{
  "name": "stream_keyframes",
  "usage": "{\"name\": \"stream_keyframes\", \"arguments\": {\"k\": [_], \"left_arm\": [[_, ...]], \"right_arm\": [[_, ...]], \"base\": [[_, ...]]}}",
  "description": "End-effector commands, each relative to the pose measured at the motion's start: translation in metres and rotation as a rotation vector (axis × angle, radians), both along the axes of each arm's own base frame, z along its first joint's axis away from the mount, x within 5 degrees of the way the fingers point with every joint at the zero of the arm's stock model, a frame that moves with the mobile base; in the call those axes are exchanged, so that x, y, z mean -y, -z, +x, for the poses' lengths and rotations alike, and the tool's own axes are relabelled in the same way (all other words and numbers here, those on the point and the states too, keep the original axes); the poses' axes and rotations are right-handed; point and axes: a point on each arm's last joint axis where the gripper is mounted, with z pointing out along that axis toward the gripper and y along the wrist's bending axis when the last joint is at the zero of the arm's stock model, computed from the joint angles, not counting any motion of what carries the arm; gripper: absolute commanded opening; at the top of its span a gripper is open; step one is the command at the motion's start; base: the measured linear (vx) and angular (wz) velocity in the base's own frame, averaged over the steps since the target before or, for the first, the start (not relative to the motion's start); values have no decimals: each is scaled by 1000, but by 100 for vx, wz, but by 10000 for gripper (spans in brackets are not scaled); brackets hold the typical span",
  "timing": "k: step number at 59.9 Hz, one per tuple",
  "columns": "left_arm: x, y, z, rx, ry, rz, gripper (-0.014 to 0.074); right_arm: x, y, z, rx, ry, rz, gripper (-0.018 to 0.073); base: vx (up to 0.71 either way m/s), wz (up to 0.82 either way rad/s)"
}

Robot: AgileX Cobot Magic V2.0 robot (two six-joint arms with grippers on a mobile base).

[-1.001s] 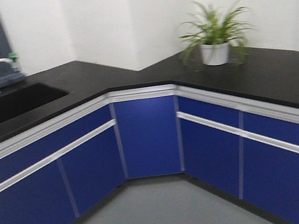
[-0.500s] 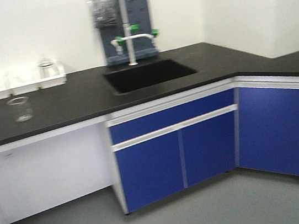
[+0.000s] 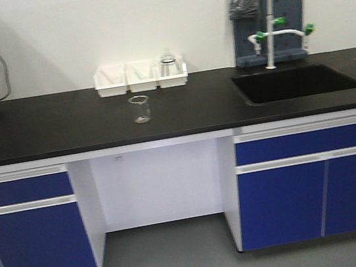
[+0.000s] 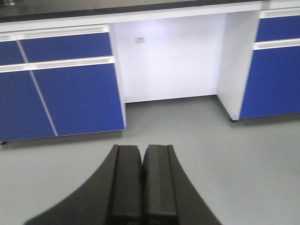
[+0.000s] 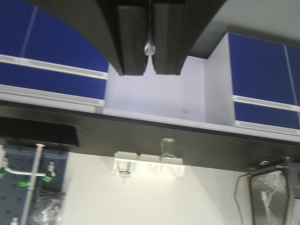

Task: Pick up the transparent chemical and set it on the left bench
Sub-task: 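Drive the base to the bench with white bins, holding the pipette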

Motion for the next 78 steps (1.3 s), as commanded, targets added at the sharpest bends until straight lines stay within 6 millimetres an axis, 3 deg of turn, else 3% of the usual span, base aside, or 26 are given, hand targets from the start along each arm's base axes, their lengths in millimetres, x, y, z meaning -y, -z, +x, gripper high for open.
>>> {"name": "stream_keyframes", "arguments": {"k": [1,78], "left_arm": [[0,-3,-1,81,1,-14,-3],[0,-3,-1,81,1,-14,-3]], "right_arm": [[-3,-17,-1,96,-33,14,-4],[-3,-17,-1,96,-33,15,-4]], "base": [[17,43],[31,26]]}}
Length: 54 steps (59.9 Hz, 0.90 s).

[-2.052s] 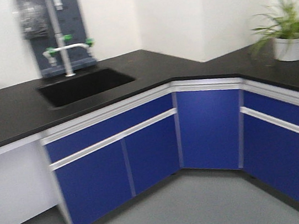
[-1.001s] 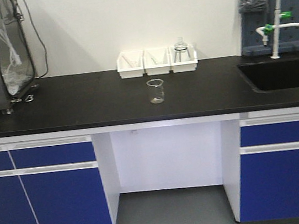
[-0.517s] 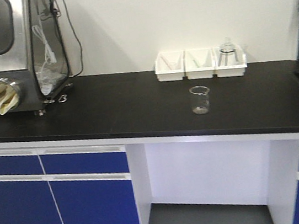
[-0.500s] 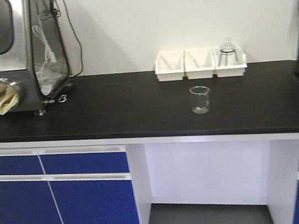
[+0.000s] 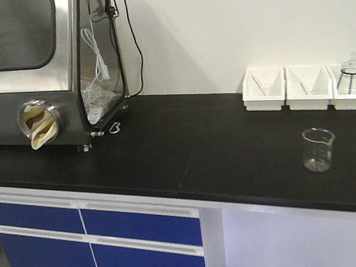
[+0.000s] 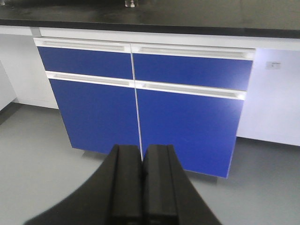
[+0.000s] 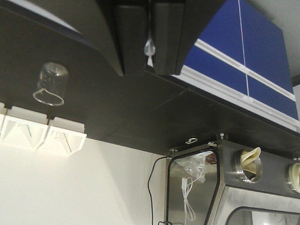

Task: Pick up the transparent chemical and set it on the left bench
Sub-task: 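Drive the base to the bench with white bins, holding the pipette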

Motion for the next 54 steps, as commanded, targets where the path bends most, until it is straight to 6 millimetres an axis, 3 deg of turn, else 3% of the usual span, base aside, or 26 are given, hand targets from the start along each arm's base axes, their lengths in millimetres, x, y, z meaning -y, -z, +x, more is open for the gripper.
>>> {"name": "stream_keyframes", "arguments": {"k": [1,20,54], "left_arm": [[0,-3,-1,81,1,-14,-3],[0,-3,-1,81,1,-14,-3],[0,-3,-1,81,1,-14,-3]], "right_arm": [[-3,-17,-1,96,-33,15,-4],[-3,-17,-1,96,-33,15,-4],[-3,-17,-1,96,-33,15,-4]], "base": [[40,11],[39,-8],[35,-42]]}}
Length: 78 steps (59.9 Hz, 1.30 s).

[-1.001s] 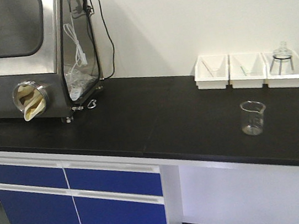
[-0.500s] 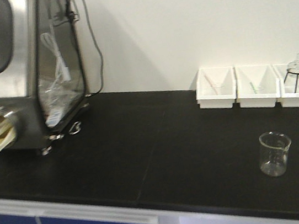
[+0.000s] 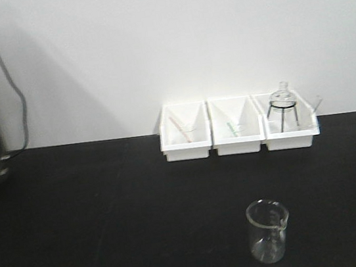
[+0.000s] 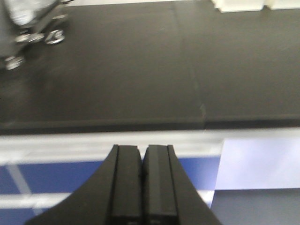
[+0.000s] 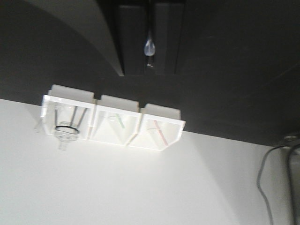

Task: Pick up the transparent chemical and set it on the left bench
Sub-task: 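Drive the base to the bench with white bins, holding the pipette, then lower the held pipette into the glass beaker with the right gripper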

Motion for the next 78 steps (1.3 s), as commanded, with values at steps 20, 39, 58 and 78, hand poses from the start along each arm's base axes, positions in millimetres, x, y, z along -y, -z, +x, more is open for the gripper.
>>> {"name": "stream_keyframes", "arguments": {"k": [20,39,58,78], "left_arm": [[0,-3,-1,81,1,-14,-3],[0,-3,-1,81,1,-14,-3],[0,-3,-1,81,1,-14,-3],[0,-3,-1,81,1,-14,-3]], "right_arm": [[-3,-17,-1,96,-33,15,-4],[-3,-17,-1,96,-33,15,-4],[-3,-17,-1,96,-33,15,-4],[-3,-17,-1,96,-33,15,-4]], "base": [[28,-23],[19,-6],[6,-3],[0,0]]}}
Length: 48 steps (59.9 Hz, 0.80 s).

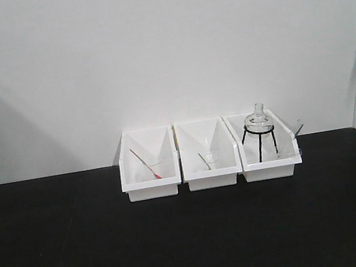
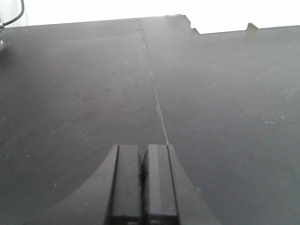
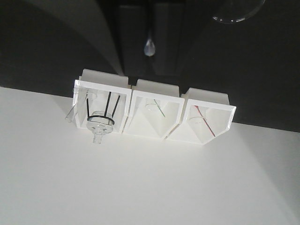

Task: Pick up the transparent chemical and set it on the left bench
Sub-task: 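Lower the held pipette into the glass beaker with the right gripper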

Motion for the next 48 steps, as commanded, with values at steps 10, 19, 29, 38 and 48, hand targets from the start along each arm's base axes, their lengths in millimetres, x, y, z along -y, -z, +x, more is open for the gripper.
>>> {"name": "stream_keyframes", "arguments": {"k": [10,19,29,38,48], "left_arm": [[0,-3,-1,81,1,-14,-3],[0,-3,-1,81,1,-14,-3],[0,-3,-1,81,1,-14,-3],[0,-3,-1,81,1,-14,-3],[0,-3,-1,81,1,-14,-3]], "right_arm": [[-6,-20,0,136,-61,30,-4],[-20,-23,18,216,-169,74,-4],[-39,-12,56,195,-261,106,-4],[-54,-2,97,154,-306,127,-4],[-69,13,136,127,-353,153,-4]], "base": [[0,0],[0,0],[0,0],[0,0],[0,0]]}}
